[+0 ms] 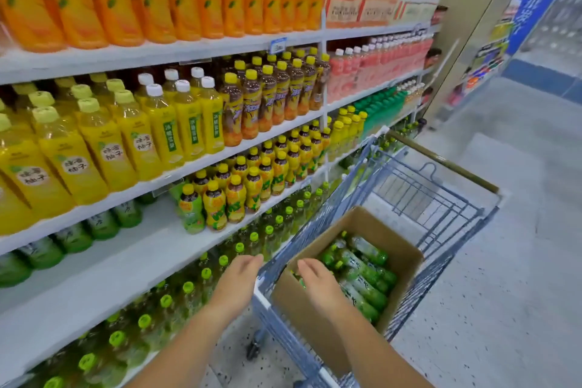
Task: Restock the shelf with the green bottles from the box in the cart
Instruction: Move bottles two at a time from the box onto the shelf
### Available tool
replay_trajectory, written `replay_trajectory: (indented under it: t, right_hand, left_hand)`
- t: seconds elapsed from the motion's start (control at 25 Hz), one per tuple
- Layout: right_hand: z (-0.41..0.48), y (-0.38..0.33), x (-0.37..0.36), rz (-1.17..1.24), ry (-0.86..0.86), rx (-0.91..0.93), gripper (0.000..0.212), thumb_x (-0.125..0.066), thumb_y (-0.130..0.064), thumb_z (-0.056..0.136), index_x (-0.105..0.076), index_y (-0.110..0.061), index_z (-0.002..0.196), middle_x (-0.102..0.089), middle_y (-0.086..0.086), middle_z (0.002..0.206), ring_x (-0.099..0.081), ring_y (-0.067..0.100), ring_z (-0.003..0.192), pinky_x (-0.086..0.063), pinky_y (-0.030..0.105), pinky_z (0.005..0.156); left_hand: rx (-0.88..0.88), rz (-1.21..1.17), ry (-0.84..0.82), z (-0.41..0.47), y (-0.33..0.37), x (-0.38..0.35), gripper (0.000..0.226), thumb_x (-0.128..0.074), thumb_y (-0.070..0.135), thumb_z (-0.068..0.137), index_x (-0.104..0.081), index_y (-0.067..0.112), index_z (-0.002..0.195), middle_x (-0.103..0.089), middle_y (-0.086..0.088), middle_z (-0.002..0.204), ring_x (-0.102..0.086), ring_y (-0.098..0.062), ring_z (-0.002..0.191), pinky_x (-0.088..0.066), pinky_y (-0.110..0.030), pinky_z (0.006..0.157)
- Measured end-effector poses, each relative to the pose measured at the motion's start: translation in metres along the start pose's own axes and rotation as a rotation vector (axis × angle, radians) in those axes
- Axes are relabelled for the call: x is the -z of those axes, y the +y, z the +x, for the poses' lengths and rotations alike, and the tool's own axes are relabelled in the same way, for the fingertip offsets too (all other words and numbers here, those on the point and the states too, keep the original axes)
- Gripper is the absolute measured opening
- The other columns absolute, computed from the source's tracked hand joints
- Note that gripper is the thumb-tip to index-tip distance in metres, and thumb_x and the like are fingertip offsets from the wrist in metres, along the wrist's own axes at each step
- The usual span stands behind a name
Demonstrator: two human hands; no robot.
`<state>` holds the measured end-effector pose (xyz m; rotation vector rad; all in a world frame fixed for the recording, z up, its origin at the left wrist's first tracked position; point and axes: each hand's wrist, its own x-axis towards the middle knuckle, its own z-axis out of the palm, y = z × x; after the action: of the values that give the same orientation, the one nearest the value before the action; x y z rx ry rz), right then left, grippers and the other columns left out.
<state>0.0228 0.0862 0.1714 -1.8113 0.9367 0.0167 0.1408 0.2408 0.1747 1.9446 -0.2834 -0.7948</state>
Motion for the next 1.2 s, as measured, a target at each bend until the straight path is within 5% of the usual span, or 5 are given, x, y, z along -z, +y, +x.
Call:
replay_trajectory:
  t: [0.32, 0.48, 0.64, 0.92, 1.2]
  right_hand:
    - [0.022, 0.073, 0.107, 0.030, 0.049, -0.085, 0.045, -0.039, -0.052, 0.102, -0.052, -0.023, 0.135, -0.054, -0.009, 0.124, -0.051, 0.015, 0.119, -0.039, 0.033, 0.099]
    - [0.061, 0.118, 0.169, 0.016, 0.022, -0.136, 0.051, -0.042, -0.051, 0.102, -0.047, -0.023, 0.144, -0.052, -0.006, 0.134, -0.049, 0.013, 0.121, -0.038, 0.033, 0.104]
    - [0.112, 0.167, 0.212, -0.085, -0.086, -0.177, 0.055, -0.042, -0.054, 0.101, -0.046, -0.021, 0.145, -0.053, -0.001, 0.141, -0.050, 0.016, 0.123, -0.038, 0.032, 0.101]
    - [0.172, 0.220, 0.192, -0.193, -0.291, -0.251, 0.057, -0.043, -0.053, 0.101, -0.043, -0.020, 0.147, -0.051, 0.001, 0.145, -0.050, 0.017, 0.125, -0.036, 0.030, 0.099]
    - [0.238, 0.240, 0.128, -0.326, -0.382, -0.114, 0.060, -0.059, -0.039, 0.096, -0.040, -0.021, 0.149, -0.050, 0.000, 0.146, -0.051, 0.016, 0.121, -0.037, 0.028, 0.095]
  left_hand:
    - [0.036, 0.017, -0.168, 0.026, 0.031, -0.121, 0.042, -0.043, 0.061, 0.097, -0.054, 0.029, 0.122, -0.055, 0.013, 0.118, -0.052, -0.004, 0.102, -0.039, -0.033, 0.086]
    - [0.158, 0.001, -0.179, 0.048, 0.036, -0.191, 0.043, -0.042, 0.058, 0.099, -0.052, 0.029, 0.128, -0.041, 0.019, 0.120, -0.034, -0.021, 0.139, -0.032, -0.035, 0.095]
    - [0.356, 0.004, -0.106, 0.070, 0.029, -0.255, 0.061, -0.041, 0.059, 0.099, -0.044, 0.019, 0.144, -0.041, 0.002, 0.148, -0.039, -0.025, 0.136, -0.031, -0.034, 0.097]
    - [0.624, -0.024, 0.003, 0.095, -0.001, -0.300, 0.084, -0.047, 0.050, 0.098, -0.006, 0.008, 0.158, -0.037, -0.013, 0.152, -0.048, -0.031, 0.122, -0.042, -0.038, 0.093]
    - [0.654, 0.152, 0.056, 0.135, -0.048, -0.339, 0.098, -0.052, 0.033, 0.098, 0.026, 0.012, 0.152, 0.016, -0.010, 0.165, -0.002, -0.032, 0.152, -0.017, -0.044, 0.121]
